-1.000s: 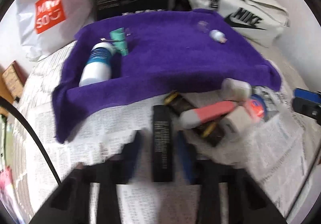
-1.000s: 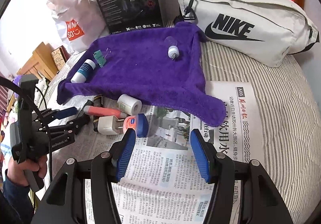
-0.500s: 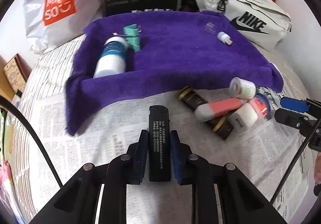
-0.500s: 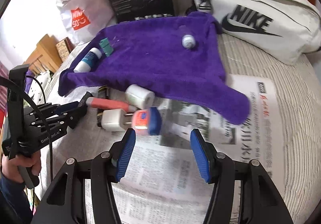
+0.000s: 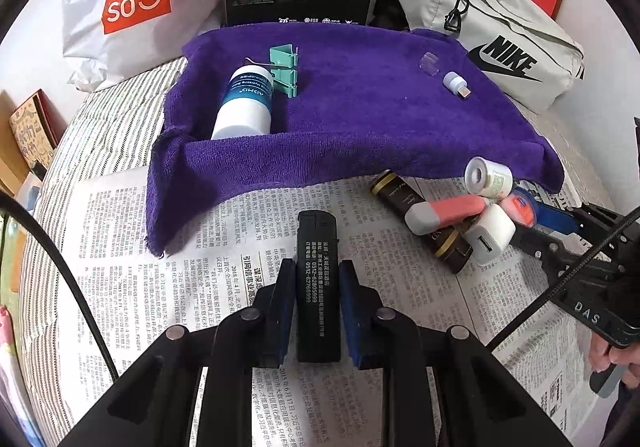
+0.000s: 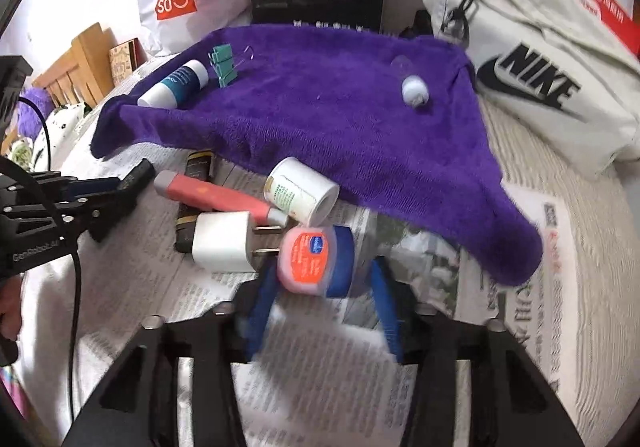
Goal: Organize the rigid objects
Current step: 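Grasp the pink Vaseline tin with the right tool while the left tool holds the black box, then carry the black box with the left tool while the right tool carries the Vaseline tin to the towel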
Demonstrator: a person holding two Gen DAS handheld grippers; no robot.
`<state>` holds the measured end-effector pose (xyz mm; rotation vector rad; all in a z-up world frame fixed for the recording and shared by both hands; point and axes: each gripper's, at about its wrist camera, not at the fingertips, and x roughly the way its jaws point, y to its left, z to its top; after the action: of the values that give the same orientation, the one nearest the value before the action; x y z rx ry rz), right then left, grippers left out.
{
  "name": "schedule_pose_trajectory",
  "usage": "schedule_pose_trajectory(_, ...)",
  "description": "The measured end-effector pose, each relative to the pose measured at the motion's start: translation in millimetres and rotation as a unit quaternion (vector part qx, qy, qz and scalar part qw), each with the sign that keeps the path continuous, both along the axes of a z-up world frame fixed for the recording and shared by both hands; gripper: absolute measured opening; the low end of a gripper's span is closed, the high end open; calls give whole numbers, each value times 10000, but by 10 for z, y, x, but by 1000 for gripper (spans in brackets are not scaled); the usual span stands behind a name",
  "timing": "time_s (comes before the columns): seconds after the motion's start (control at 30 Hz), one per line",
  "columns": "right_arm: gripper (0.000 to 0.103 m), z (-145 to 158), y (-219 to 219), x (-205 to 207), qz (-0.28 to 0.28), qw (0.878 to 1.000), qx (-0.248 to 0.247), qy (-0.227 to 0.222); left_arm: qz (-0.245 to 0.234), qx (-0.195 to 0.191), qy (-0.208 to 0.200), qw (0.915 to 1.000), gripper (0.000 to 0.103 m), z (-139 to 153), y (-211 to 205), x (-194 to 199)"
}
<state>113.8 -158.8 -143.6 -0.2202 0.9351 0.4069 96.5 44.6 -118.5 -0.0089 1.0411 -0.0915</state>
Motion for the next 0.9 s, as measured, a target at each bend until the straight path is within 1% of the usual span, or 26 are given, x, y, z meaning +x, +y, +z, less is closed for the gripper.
schedule_pose_trajectory(0.17, 36, 50, -159, -16, -30, 10000, -81, 23, 24, -26, -13, 10000, 21, -4, -16, -13)
schedule_pose_trajectory(0.3, 36, 32, -290, -15, -131, 9997, 13, 181, 6, 47, -12, 10000, 21, -3, -26, -13)
schedule_pose_trajectory(0.53, 37, 6, -281, 1, -230, 9997, 11, 92, 1, 167, -33, 9999, 21, -1, -82, -6)
schedule_pose_trajectory(0.67, 37, 1, -274, 27, -270, 9996, 38, 51, -23, 39, -38, 10000, 21, 8, -51, -19)
schedule_pose_trajectory(0.8, 37, 3, -269, 29, -305, 9995, 36, 93, 51, -222, -38, 9997, 21, 6, 33, -63)
schedule_pose_trajectory(0.9, 37, -6, -261, 10, -331, 9994, 26, 41, 16, -106, -76, 9999, 21, -4, 4, -66)
